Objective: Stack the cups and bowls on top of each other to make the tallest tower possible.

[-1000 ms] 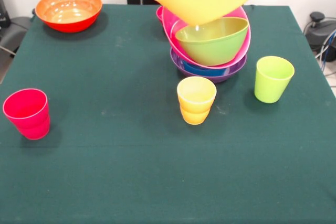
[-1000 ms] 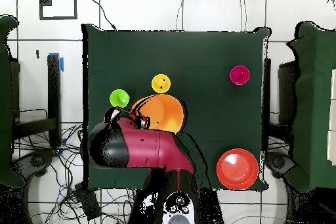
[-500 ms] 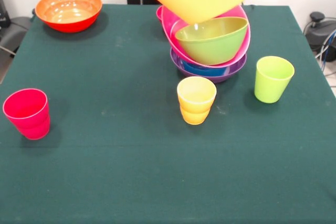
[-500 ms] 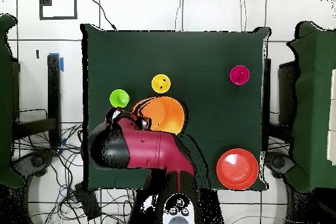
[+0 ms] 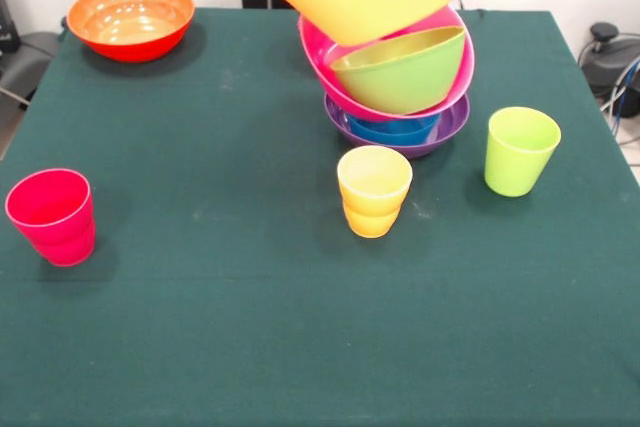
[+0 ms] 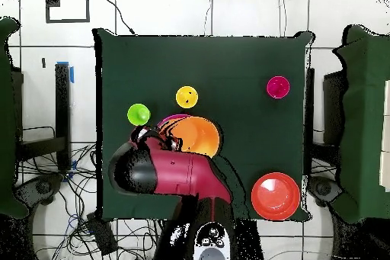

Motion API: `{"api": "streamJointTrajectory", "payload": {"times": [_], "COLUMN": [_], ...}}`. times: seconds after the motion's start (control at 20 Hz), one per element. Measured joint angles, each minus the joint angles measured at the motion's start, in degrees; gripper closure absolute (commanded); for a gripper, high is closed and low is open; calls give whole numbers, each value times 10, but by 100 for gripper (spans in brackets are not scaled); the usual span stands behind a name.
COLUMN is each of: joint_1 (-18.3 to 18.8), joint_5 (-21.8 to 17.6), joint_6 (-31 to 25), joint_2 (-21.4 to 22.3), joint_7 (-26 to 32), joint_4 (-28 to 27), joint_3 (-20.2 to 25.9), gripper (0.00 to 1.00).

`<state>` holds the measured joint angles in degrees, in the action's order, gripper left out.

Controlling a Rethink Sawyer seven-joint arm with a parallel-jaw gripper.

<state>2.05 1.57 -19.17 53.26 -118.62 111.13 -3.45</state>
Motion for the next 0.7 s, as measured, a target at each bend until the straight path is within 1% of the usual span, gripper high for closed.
{"api": "streamJointTrajectory", "payload": {"times": [0.25,0.7], "joint_1": [-4,-33], "joint_5": [0,0], "joint_6": [0,0], "joint_2": [-11,-29], "joint_7": [0,0], "joint_4": [-7,-36], "joint_3": [-7,-26], "gripper": [100,100]}}
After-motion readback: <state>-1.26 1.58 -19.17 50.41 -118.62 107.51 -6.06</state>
